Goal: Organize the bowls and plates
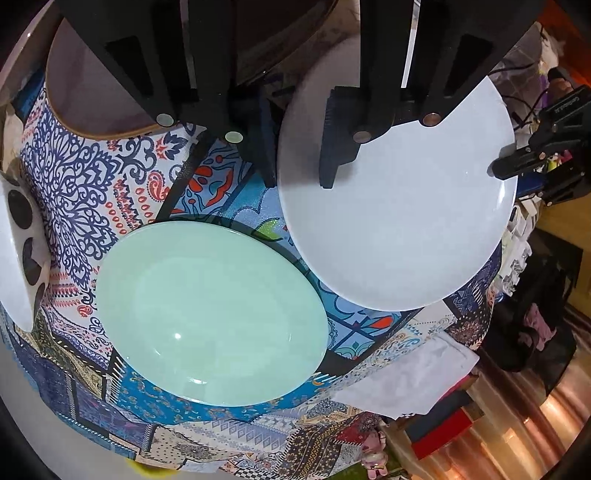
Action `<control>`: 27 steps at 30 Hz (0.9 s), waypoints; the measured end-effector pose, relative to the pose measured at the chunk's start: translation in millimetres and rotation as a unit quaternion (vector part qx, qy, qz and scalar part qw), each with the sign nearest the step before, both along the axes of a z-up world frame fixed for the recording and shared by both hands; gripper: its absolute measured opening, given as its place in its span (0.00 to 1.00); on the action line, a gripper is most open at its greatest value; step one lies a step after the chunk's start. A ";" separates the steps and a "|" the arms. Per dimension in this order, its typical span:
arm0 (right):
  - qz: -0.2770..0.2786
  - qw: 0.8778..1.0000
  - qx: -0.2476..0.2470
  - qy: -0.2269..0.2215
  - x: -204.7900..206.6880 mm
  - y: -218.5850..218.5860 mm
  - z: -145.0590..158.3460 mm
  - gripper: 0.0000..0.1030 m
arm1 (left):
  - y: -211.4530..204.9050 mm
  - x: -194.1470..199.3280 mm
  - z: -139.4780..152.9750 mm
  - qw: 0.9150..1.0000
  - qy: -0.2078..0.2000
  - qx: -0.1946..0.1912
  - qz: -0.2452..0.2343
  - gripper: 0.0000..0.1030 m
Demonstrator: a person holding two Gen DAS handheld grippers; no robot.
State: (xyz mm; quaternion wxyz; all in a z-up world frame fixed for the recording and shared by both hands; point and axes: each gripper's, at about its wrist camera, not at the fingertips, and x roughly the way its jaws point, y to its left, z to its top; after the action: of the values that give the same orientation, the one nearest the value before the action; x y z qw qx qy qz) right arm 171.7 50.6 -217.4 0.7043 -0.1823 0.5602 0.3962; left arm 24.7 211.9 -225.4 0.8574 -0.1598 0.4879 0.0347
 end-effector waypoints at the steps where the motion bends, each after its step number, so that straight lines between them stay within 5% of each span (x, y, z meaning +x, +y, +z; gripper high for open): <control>1: -0.002 1.000 0.002 0.004 1.8 -0.6 -0.9 0.21 | -0.9 0.5 0.5 1.000 0.000 0.003 -0.001 0.25; 27: -0.046 0.996 0.070 0.001 -3.2 -22.6 29.5 0.21 | 8.8 6.5 11.9 0.999 0.014 0.012 0.040 0.25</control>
State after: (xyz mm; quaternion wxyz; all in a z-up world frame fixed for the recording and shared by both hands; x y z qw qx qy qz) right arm 168.4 28.0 -187.8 0.7323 -0.1064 0.5393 0.4020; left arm 31.1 220.7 -213.5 0.8501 -0.1679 0.4931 0.0772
